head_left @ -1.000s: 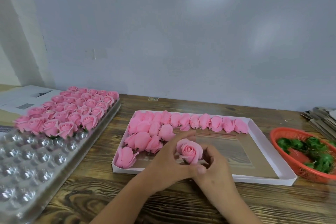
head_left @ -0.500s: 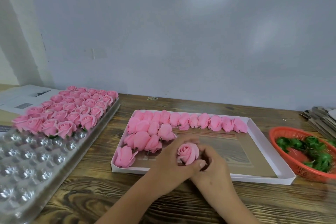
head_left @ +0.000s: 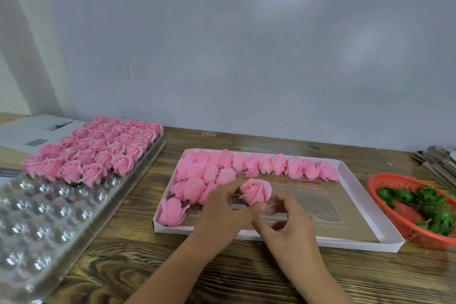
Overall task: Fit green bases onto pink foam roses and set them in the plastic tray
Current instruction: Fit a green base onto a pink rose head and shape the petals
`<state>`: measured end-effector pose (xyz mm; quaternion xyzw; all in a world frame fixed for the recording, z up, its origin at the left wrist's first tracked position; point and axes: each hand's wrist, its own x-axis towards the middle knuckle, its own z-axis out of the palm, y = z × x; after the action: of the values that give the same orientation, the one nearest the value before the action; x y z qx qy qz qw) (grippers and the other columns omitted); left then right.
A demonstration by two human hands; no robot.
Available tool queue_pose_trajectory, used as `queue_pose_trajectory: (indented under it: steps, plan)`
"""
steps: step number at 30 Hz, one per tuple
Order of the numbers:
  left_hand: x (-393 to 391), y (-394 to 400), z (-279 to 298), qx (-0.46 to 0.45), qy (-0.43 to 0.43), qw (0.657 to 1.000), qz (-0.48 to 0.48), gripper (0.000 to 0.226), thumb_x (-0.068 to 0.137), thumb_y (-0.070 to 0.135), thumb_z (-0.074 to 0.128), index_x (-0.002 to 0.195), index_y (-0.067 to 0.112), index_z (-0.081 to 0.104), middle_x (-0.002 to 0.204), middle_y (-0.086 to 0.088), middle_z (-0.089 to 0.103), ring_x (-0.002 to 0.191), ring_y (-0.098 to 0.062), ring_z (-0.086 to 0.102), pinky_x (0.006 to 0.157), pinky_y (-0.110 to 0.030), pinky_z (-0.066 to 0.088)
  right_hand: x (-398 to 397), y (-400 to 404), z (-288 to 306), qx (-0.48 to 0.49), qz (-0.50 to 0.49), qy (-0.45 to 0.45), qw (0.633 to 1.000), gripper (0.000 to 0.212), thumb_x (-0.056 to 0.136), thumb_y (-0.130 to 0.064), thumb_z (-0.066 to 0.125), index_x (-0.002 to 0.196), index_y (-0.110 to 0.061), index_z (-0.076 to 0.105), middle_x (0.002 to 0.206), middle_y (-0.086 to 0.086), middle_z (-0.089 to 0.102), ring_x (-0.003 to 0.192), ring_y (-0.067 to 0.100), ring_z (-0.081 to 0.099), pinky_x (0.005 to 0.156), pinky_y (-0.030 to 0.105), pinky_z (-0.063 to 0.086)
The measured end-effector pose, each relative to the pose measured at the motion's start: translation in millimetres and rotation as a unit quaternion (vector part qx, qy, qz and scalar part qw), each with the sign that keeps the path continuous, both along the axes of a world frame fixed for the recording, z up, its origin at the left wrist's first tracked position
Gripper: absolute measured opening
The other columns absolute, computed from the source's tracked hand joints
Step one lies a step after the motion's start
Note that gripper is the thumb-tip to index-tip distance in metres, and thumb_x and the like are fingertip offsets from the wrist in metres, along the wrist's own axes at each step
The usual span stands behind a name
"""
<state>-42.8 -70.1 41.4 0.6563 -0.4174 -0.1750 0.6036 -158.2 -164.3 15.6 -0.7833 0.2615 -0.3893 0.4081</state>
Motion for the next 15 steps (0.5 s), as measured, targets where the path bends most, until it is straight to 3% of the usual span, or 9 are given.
queue_pose_trajectory:
  steps: [3,7,10,15]
  plan:
    - [11,10,10,0.003,-0.005,1.000,0.025,0.031,0.082,0.027,0.081,0.101,0.049,0.072,0.097,0.019,0.075,0.091,0.002,0.068,0.079,-0.019,0.053,-2,-3,-3,-0.010,-0.011,0.002,1.000,0.040,0.078,-0.030,0.078,0.109,-0.038,0.055,0.098,-0.015,0.062,0.088,0.004,0.059,0.064,0.013,0.048]
    - [46,39,25,0.032,0.013,0.994,0.108,0.022,0.079,0.031,0.082,0.092,0.045,0.072,0.091,0.018,0.075,0.083,-0.001,0.070,0.062,-0.014,0.054,-4,-8,-3,-0.002,-0.019,-0.018,1.000,0.029,0.089,-0.022,0.067,0.106,-0.041,0.053,0.096,-0.013,0.063,0.084,0.000,0.060,0.063,0.005,0.043]
    - [82,75,36,0.098,-0.049,0.979,0.173,0.030,0.083,0.030,0.078,0.102,0.049,0.064,0.095,0.018,0.072,0.088,0.002,0.065,0.066,-0.016,0.047,-4,-6,-1,0.000,-0.016,-0.018,1.000,0.030,0.091,-0.015,0.062,0.103,-0.041,0.053,0.093,-0.016,0.063,0.075,-0.003,0.060,0.061,0.004,0.042]
    - [145,130,49,0.227,-0.117,0.938,0.236,0.022,0.087,0.016,0.076,0.103,0.026,0.063,0.092,0.000,0.071,0.078,-0.017,0.066,0.059,-0.023,0.048,-5,-4,2,-0.012,-0.011,-0.016,1.000,0.034,0.091,-0.010,0.060,0.101,-0.041,0.052,0.095,-0.017,0.062,0.076,-0.006,0.060,0.061,0.005,0.043]
